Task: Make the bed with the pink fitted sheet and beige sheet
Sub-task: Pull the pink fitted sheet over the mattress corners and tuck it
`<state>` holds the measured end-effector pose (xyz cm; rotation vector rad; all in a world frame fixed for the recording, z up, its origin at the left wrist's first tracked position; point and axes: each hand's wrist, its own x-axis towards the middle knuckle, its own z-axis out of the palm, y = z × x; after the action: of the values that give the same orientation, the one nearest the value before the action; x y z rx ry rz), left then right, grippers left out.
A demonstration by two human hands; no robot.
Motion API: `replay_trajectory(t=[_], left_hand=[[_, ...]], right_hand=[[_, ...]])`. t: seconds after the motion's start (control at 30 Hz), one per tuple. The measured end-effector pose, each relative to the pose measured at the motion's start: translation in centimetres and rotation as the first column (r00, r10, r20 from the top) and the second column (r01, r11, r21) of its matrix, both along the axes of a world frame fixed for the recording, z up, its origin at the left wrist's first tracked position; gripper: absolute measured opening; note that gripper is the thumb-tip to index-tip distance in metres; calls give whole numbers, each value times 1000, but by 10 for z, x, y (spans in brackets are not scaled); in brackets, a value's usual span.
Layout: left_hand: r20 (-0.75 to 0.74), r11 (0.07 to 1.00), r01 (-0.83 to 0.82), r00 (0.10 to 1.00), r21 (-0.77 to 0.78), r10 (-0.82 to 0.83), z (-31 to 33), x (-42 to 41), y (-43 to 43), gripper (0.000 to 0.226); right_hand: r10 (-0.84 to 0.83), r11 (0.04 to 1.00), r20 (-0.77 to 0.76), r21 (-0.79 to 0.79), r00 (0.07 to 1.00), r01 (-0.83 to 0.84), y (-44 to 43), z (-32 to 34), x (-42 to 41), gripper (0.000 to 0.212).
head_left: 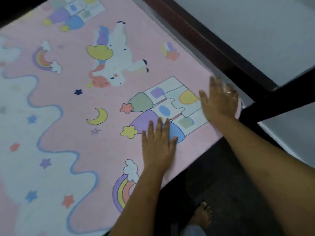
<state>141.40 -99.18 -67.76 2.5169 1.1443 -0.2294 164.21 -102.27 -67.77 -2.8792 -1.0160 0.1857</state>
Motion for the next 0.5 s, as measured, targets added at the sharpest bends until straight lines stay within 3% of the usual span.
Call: replay_trajectory(t=[0.07,0.1,0.17,0.2,0.27,0.3,0.4,0.5], left_hand=[[113,989,95,990,-117,-82,8,-1,-2,73],[223,963,103,974,-249,-46,14,-3,-2,65],[423,842,30,874,-538,239,30,-20,0,39],[471,807,-52,789,-589,394,33,-31,4,32],[529,816,-314,637,-486,560,29,-76,14,35],[532,818,-436,622,-374,575,24,-107,22,39],[281,784,-619,743,-54,607,6,-219,34,56],[27,781,-619,785,78,619,1,-327,12,68]], right_hand=[[-237,971,-46,26,970,239,7,8,0,65],[-288,955,-53,55,956,291,11,12,-3,65],[-185,977,-11,107,983,186,22,16,-26,63],[-66,991,5,117,998,65,30,17,-44,63],[216,973,-19,82,976,-214,48,12,-102,62],[342,939,-50,57,938,-339,56,8,-135,62],[591,802,-144,2,793,-597,72,-5,-238,62],[718,684,-190,13,669,-730,65,-13,-340,69]])
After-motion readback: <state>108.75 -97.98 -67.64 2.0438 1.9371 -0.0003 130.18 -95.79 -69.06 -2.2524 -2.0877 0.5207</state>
